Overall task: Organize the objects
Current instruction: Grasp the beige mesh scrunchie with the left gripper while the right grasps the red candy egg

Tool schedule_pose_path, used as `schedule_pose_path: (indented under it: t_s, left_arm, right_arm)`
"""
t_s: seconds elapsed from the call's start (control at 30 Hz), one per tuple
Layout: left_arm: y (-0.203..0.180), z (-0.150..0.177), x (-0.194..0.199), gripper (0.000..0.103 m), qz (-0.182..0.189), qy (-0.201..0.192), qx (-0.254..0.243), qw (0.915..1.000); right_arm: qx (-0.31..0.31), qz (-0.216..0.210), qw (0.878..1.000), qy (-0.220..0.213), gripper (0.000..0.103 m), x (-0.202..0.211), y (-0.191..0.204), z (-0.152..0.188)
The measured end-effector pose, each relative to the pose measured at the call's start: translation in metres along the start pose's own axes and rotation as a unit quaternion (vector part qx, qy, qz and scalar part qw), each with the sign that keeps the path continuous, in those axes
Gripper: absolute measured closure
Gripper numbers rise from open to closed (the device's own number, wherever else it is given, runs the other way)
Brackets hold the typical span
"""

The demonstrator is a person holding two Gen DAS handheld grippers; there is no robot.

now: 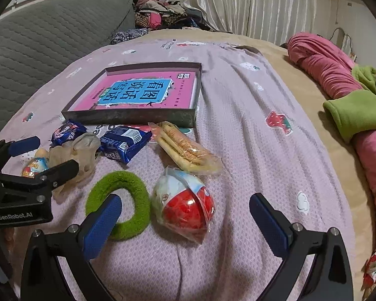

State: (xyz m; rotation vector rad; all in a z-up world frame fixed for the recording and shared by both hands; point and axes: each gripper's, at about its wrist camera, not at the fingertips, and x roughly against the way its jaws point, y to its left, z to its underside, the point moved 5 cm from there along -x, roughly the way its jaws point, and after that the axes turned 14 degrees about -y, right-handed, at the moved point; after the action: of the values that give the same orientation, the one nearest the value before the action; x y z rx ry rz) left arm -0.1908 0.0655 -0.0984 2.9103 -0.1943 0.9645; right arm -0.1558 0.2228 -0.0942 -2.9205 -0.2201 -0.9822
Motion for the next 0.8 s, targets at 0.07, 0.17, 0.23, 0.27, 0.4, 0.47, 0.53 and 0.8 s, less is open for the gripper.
schedule_pose_path:
  t_s: [0.07,0.17,0.23,0.27,0.4,0.47,0.53,0.8]
  left_arm:
    - [-0.002,0.0,-0.004,0.0,0.006,0.003,0.002,1.0]
    - [-0.005,0.0,-0.008,0.001,0.011,0.003,-0.005,0.9999]
    - [-0.009,0.001,-0.01,0.005,0.016,0.007,-0.009,0.9998]
    - [-0.009,0.001,-0.012,0.01,0.017,0.008,-0.009,0.9998]
    - [-0.013,0.005,-0.018,0.023,0.028,0.021,-0.005,0.9994]
    - [-0.013,0.006,-0.019,0.036,0.028,0.025,-0.009,0.9993]
    - [-0.014,0.008,-0.02,0.041,0.03,0.029,-0.01,0.9991]
    - [-0.015,0.007,-0.016,0.075,0.058,0.022,0.003,0.9981]
  right_arm:
    - [-0.002,0.0,1.0,0.001,0.004,-0.002,-0.001,0.0]
    - [-0.004,-0.005,1.0,0.012,0.011,-0.009,-0.002,0.001]
    - [-0.005,-0.005,1.0,0.015,0.016,-0.013,-0.003,0.002]
    - [-0.007,-0.007,1.0,0.017,0.019,-0.014,-0.003,0.002]
    - [-0.013,-0.019,1.0,0.021,0.032,-0.017,-0.003,0.004]
    - [-0.011,-0.022,0.999,0.024,0.04,-0.018,-0.002,0.005]
    - [-0.006,-0.026,0.999,0.029,0.045,-0.02,-0.001,0.007]
    - [0.0,-0.03,0.999,0.024,0.045,-0.019,0.002,0.008]
